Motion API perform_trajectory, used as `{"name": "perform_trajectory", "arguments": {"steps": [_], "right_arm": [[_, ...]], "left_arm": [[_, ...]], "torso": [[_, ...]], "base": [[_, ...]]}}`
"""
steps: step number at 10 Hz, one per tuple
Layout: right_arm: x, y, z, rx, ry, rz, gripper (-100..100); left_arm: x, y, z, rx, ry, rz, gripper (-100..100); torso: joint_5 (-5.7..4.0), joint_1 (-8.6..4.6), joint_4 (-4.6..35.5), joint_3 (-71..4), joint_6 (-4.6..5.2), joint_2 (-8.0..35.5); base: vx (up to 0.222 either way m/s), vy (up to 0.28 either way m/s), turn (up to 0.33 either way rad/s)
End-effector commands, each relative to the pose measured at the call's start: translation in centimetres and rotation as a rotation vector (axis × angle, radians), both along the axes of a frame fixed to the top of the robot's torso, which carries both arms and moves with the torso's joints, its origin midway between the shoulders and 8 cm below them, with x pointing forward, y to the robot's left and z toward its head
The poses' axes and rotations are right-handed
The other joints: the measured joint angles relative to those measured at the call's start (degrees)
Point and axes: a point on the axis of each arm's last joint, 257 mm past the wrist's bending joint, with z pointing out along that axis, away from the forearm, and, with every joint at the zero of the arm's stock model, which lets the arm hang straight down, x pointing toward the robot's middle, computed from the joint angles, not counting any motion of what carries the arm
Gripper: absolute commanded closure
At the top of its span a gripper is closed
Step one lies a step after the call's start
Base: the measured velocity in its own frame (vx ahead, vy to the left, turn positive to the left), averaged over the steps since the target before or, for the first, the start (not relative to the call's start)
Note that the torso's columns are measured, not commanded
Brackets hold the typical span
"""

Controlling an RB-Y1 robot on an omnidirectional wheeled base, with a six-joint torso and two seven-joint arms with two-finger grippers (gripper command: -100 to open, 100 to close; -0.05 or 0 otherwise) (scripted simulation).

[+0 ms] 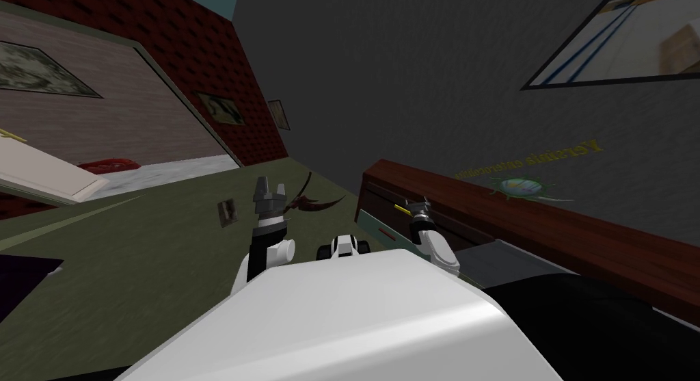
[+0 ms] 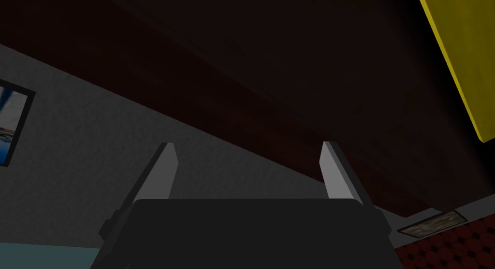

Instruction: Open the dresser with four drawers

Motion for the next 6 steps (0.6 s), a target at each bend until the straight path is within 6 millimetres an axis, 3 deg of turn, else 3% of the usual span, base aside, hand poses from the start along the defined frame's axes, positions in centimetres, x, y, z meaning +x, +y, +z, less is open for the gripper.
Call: {"name": "perform_trajectory", "arguments": {"steps": [1,4,6], "right_arm": [[-0.8,0.6,-2.7,0.040,0.046,0.002,-100],[-1.5,-1.1,-1.9,-0.032,0.068,-0.044,-100],[-1.7,-1.2,-2.0,-0.035,0.074,-0.047,-100]], "left_arm": [[0.0,0.0,0.0,0.000,0.000,0.000,0],[0.0,0.0,0.0,0.000,0.000,0.000,0],[0.0,0.0,0.0,0.000,0.000,0.000,0]], "torso": [[0.03,0.09,0.03,0.02,-0.04,0.07],[0.10,-0.05,0.13,0.03,0.00,0.10],[0.32,0.16,0.19,0.08,0.18,0.25]], "base": [[-0.002,0.009,-0.014],[0.006,0.026,-0.006],[0.014,0.066,-0.036]]}}
